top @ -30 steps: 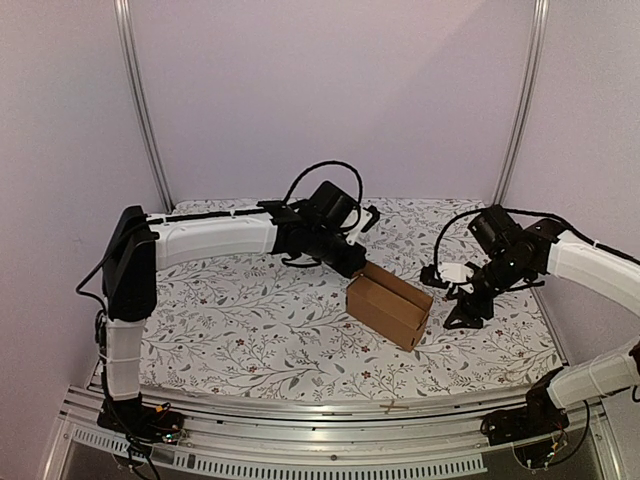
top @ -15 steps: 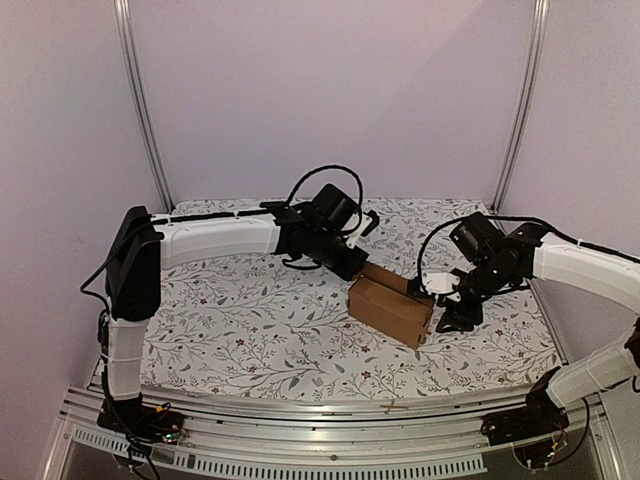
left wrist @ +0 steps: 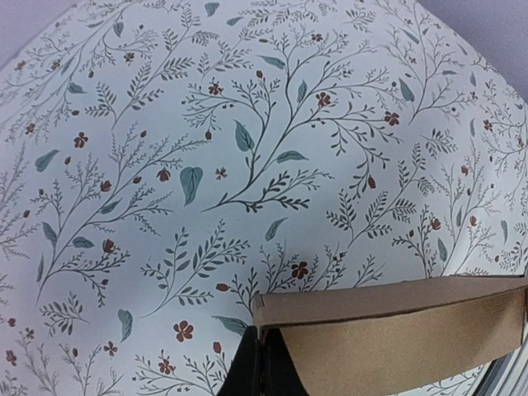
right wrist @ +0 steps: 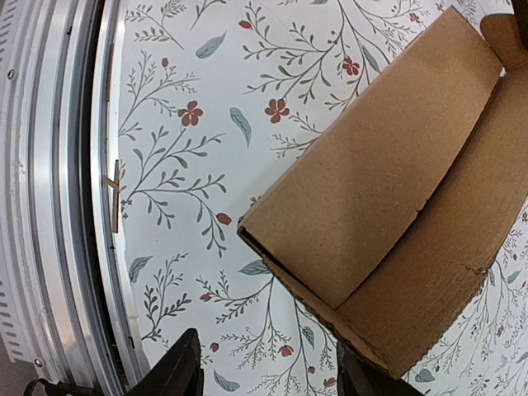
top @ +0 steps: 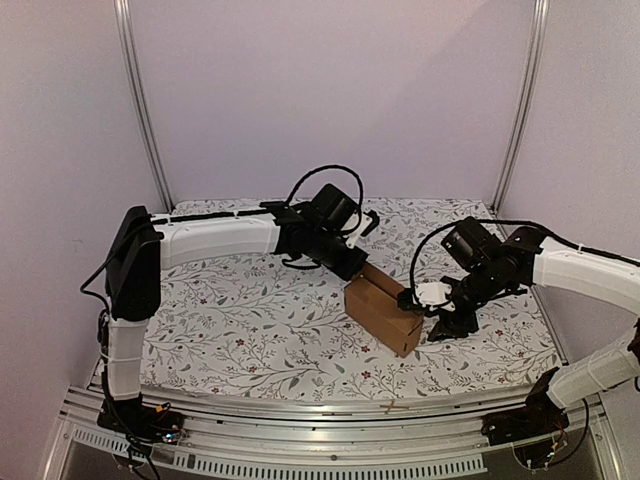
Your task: Fold the paper box
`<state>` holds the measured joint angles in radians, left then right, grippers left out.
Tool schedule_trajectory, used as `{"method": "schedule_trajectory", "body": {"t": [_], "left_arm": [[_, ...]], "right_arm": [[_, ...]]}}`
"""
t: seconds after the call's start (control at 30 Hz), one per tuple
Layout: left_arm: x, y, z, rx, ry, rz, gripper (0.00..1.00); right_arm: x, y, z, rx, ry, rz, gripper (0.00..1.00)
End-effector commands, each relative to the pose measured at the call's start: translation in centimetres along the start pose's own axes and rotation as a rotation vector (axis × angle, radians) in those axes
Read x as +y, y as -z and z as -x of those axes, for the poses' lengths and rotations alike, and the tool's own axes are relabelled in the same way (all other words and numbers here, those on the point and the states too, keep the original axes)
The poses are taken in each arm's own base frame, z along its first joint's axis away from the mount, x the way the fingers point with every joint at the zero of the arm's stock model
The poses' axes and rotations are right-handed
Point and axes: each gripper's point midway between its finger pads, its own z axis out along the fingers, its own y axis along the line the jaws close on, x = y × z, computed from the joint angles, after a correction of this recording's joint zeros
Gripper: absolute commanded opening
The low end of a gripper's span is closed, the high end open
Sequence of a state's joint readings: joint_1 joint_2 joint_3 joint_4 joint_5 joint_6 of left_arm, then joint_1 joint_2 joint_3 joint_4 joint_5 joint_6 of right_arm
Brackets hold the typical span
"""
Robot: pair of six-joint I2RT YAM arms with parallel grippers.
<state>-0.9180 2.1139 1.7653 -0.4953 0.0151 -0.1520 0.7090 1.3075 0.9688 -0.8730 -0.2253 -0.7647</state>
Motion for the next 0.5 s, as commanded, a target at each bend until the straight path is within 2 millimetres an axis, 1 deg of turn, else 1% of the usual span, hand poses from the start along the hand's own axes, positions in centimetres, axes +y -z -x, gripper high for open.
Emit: {"method": "schedule_trajectory", "body": {"t": [0.0, 0.13, 0.3, 0.47], "left_arm": [[0.4, 0.1, -0.8, 0.032, -0.015, -0.008, 0.0], [0.2, 0.2, -1.1, 0.03, 0.003, -0.023, 0.0], [0.2, 0.6, -1.5, 0.013, 0.017, -0.024, 0.0], [0.2, 0.9, -1.5, -0.01, 0.033, -0.023, 0.0]], "right_arm": [[1.1, 0.3, 1.2, -0.05, 0.032, 0.041, 0.54], [0.1, -0.6, 0.6, -0.015, 0.014, -0.005, 0.52], [-0.5, -0.4, 1.3, -0.048, -0.021, -0.034, 0.48], [-1.0, -0.6, 1.2, -0.032, -0.036, -0.053, 0.43]]}}
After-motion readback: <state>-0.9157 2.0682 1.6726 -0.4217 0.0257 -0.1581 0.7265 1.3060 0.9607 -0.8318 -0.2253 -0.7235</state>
